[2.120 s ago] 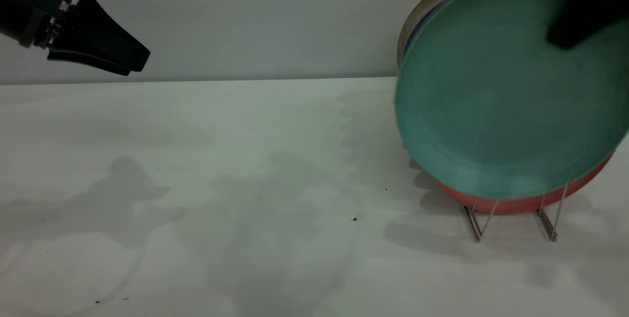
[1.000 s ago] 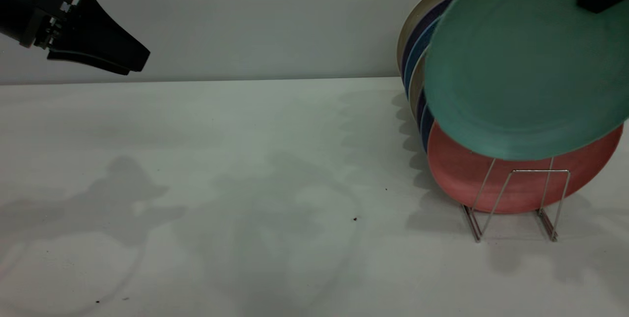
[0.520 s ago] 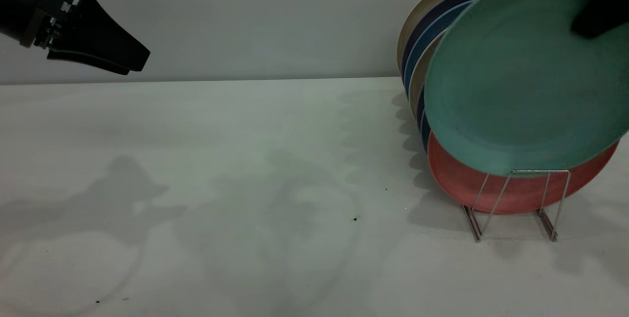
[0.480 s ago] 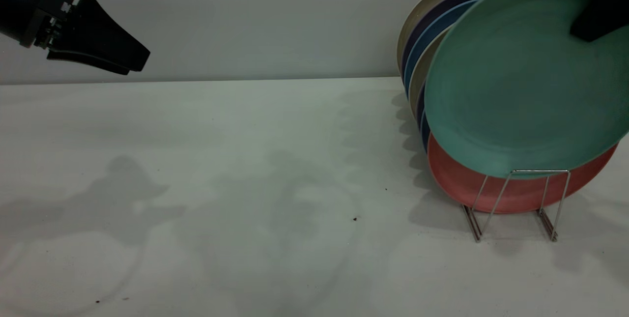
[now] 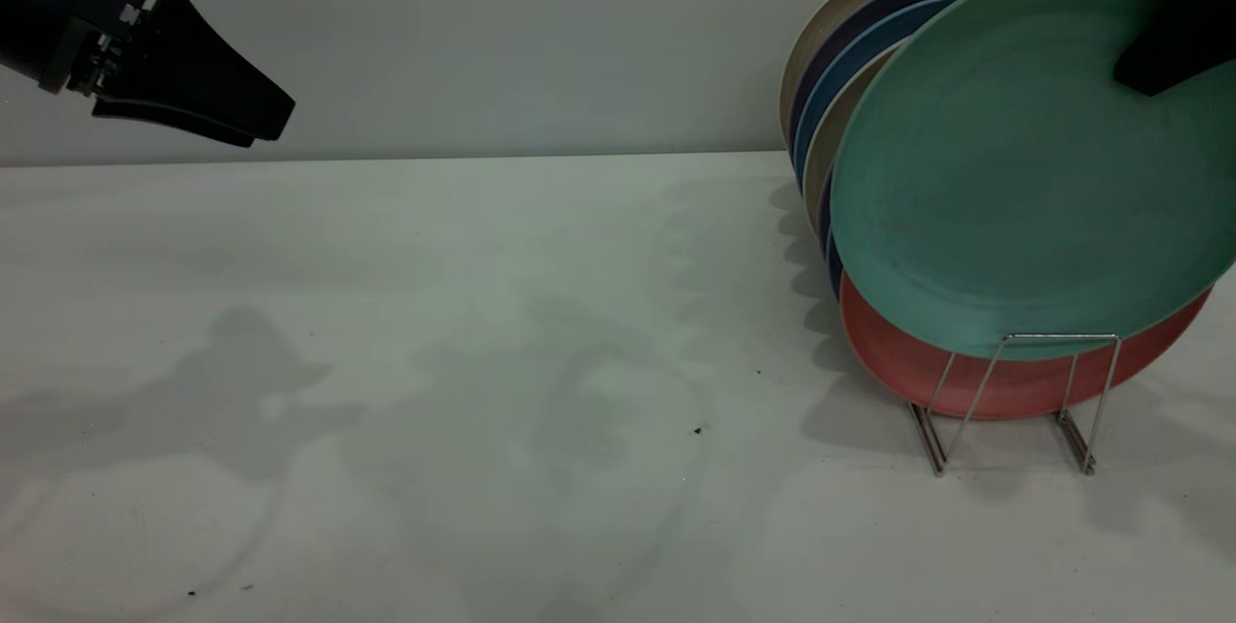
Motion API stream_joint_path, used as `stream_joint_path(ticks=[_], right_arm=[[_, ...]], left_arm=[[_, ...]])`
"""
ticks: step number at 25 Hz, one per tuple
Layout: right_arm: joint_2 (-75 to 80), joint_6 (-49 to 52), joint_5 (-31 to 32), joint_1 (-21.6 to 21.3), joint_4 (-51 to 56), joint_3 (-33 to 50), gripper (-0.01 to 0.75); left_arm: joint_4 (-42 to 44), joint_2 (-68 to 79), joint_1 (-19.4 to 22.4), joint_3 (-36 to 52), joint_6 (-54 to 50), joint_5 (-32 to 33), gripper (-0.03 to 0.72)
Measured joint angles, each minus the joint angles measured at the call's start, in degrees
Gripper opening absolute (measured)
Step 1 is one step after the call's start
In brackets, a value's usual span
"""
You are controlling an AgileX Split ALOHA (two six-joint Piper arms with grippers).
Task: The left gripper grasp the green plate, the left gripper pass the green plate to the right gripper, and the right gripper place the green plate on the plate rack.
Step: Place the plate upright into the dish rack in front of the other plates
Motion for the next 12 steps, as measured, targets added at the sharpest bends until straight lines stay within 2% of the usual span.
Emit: stream_joint_path(ticks=[5, 12], right_arm=[[0.0, 2.02, 0.14, 0.0, 0.0, 0.0, 0.128], [0.0, 3.83, 1.28, 0.0, 0.33, 0.0, 0.316]], left_arm=[[0.0, 0.0, 0.0, 0.0, 0.0, 0.0, 0.58], [0.0, 0.0, 0.0, 0.0, -0.1, 0.0, 0.58]])
